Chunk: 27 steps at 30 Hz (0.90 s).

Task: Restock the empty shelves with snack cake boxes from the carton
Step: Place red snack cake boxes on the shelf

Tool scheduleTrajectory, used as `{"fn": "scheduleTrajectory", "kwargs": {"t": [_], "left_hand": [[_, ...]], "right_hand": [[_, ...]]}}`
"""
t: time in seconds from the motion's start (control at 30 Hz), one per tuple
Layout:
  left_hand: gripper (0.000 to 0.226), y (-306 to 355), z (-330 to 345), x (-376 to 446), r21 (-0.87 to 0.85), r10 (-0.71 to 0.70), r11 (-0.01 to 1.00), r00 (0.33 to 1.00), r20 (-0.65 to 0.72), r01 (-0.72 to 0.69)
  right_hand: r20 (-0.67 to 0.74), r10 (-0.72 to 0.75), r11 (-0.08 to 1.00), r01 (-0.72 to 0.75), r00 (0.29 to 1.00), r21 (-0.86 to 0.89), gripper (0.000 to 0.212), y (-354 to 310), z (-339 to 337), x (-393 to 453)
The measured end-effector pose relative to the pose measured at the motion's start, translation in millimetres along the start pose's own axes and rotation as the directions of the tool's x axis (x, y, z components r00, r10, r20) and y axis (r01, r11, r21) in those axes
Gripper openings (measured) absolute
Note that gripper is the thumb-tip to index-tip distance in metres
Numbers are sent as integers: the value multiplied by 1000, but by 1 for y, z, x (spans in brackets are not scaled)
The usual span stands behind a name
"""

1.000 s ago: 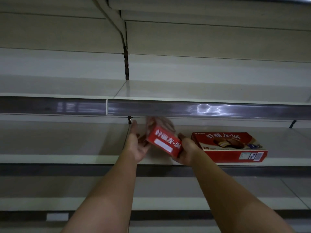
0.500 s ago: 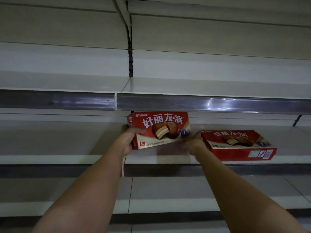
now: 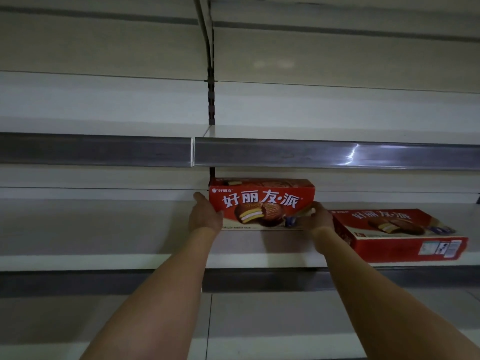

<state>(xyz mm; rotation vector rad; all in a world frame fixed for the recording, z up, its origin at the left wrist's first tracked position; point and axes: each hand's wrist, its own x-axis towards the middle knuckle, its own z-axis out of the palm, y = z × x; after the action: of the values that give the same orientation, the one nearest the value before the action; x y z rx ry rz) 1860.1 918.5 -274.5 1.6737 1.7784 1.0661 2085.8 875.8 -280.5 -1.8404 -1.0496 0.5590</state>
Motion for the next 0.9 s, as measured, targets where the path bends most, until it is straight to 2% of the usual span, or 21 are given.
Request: {"fn": "scheduleTrajectory", "kwargs": {"t": [0.07,0.13,0.2,0.3,0.47,0.67,0.77,0.83,0.9], "left_hand": [[38,-3,7,7,-45,10,999,1000,-27,-11],[34,-5,12,14,-81,22,996,998,-53,-26],[43,-8,17,19,-73,12,997,999,-35,-15],[66,-9,22,26,38,-2,999,999,44,0],[81,-5,23,40,-115,-16,993,988,153,34],[83,-4,23,38,-201,-91,970,972,217,135],[80,4,27,30,-293,-142,939,980,137,178],[74,12,33,23,-341,-184,925,983,-22,165],[55,18,39,17,-336,-198,932,967,-158,136]], "right_hand": [[21,7,998,-8,1000,58,36,-1,3,4],[44,3,987,-10,999,163,40,-2,8,11],[54,-10,972,-3,998,234,42,-3,11,16],[39,0,953,-12,999,302,43,-6,15,19],[62,0,943,-20,998,332,54,-12,28,27],[41,12,928,-26,999,371,49,-11,32,32],[33,35,927,-44,999,373,54,-14,30,26],[-5,38,958,-35,999,285,55,-19,23,20],[-102,1,987,15,995,161,47,-24,11,14]]}}
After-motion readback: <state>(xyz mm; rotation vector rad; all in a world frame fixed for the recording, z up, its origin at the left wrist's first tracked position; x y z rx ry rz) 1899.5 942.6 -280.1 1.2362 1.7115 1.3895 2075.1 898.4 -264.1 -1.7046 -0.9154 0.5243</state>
